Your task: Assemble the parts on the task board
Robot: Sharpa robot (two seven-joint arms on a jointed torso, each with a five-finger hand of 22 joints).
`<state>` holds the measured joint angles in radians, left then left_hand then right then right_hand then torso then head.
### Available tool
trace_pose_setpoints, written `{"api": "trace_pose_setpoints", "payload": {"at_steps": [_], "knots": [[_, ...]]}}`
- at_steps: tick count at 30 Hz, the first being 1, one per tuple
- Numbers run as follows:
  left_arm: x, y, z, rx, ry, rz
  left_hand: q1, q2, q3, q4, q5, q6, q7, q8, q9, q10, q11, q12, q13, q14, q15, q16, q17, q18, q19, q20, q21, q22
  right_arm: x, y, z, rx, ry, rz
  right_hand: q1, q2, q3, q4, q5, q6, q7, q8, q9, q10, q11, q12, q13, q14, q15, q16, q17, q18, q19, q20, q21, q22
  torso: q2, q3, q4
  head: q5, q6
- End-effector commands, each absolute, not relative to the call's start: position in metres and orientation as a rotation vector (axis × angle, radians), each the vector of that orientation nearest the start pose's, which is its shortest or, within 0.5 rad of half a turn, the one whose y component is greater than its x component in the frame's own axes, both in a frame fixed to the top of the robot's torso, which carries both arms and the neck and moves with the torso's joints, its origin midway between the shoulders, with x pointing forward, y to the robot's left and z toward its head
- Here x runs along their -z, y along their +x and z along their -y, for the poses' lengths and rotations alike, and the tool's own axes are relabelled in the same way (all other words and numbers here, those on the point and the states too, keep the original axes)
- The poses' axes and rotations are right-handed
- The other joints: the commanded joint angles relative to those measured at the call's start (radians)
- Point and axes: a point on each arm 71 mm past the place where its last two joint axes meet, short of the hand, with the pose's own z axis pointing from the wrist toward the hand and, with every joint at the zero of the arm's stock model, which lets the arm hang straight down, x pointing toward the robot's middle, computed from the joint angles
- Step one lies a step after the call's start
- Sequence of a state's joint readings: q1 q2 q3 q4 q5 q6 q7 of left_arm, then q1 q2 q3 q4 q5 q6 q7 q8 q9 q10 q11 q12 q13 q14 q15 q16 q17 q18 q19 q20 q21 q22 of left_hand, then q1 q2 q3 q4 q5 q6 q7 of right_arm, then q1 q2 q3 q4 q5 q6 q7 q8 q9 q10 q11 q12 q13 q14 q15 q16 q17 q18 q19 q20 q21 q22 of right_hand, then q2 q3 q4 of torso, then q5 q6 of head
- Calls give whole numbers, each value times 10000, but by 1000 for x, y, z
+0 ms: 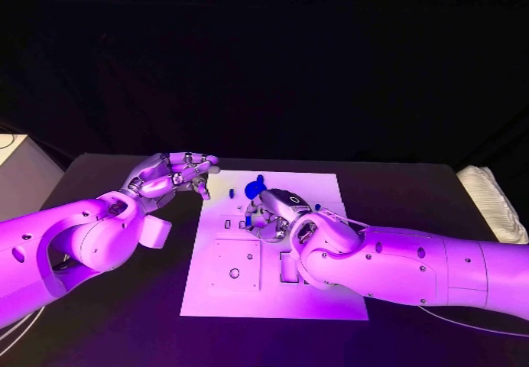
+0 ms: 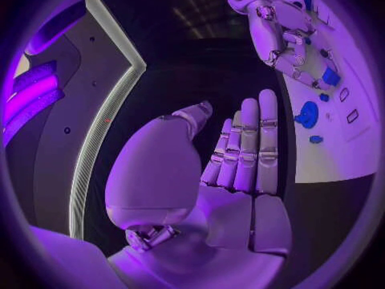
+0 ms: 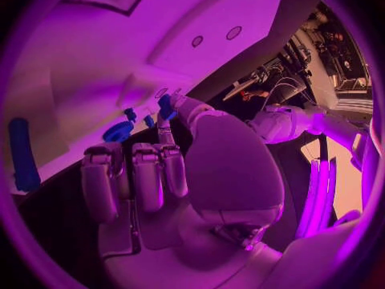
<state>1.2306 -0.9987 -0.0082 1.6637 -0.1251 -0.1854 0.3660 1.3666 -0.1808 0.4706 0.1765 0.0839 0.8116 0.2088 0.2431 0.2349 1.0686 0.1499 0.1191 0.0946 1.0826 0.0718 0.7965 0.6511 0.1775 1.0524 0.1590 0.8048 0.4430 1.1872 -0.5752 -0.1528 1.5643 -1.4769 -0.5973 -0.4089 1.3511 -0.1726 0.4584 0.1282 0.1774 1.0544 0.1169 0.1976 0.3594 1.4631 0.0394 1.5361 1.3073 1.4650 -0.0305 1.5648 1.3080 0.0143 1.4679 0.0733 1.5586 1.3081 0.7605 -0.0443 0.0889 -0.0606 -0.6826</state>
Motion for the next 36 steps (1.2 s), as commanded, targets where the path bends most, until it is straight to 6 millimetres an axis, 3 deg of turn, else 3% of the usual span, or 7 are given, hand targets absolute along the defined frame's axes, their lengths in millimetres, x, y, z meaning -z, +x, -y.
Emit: {"api": "trace_pose_setpoints", "payload": {"at_steps": [1, 23, 31, 32, 36], "knots": [[139, 465, -231, 16577, -9065, -14921, -31, 56, 72, 7, -51, -48, 176, 13, 16, -47, 22, 35, 12, -38, -6, 55, -17, 54, -69, -1, 50, 9, 211, 450, 75, -6950, -236, -15992, -123, -4, -13, 55, -41, 27, -45, 45, 178, 842, -66, 40, 2389, 1058, -61, 60, 2628, -93, 946, -55, -25, 2452, -5, -2, 2, 8, -31], [140, 464, -231, 16581, -9061, -14991, -52, 57, 77, 13, -51, -55, 176, 17, 23, -54, 23, 45, 15, -35, -4, 70, -21, 56, -89, 2, 84, 28, 221, 454, 77, -6605, -181, -16199, -268, -92, -41, 84, -50, -25, -44, 76, 187, 825, -68, 16, 2371, 1058, -65, 60, 2628, -85, 934, -59, -47, 2427, -2, 0, -10, 39, -52], [140, 464, -231, 16575, -9047, -15020, -52, 57, 77, 13, -51, -55, 176, 17, 23, -54, 23, 45, 15, -35, -4, 70, -21, 56, -89, 2, 84, 28, 221, 454, 76, -6716, -215, -16147, -502, -322, -146, 144, -54, -229, 23, 44, 159, 793, -15, -25, 2342, 1058, -29, 60, 2628, -81, 926, -40, -63, 2410, -6, 3, -4, 39, -30], [140, 464, -231, 16574, -9047, -15026, -52, 57, 77, 13, -51, -55, 176, 17, 23, -54, 23, 45, 15, -35, -4, 70, -21, 56, -89, 2, 84, 28, 221, 454, 76, -6732, -215, -16138, -621, -439, -242, 188, -79, -316, 59, 14, 141, 796, 16, -22, 2346, 1058, -7, 60, 2628, -81, 927, -25, -62, 2412, -6, 3, -2, 42, -27], [140, 464, -231, 16574, -9048, -15036, -52, 57, 77, 13, -51, -55, 176, 17, 23, -54, 23, 45, 15, -35, -4, 70, -21, 56, -89, 2, 84, 28, 221, 454, 76, -6770, -223, -16124, -743, -560, -428, 259, -296, -449, 106, -21, 109, 766, 63, -62, 2316, 1058, 39, 60, 2628, -80, 926, 17, -66, 2409, -3, 5, -16, 31, -24]]}}
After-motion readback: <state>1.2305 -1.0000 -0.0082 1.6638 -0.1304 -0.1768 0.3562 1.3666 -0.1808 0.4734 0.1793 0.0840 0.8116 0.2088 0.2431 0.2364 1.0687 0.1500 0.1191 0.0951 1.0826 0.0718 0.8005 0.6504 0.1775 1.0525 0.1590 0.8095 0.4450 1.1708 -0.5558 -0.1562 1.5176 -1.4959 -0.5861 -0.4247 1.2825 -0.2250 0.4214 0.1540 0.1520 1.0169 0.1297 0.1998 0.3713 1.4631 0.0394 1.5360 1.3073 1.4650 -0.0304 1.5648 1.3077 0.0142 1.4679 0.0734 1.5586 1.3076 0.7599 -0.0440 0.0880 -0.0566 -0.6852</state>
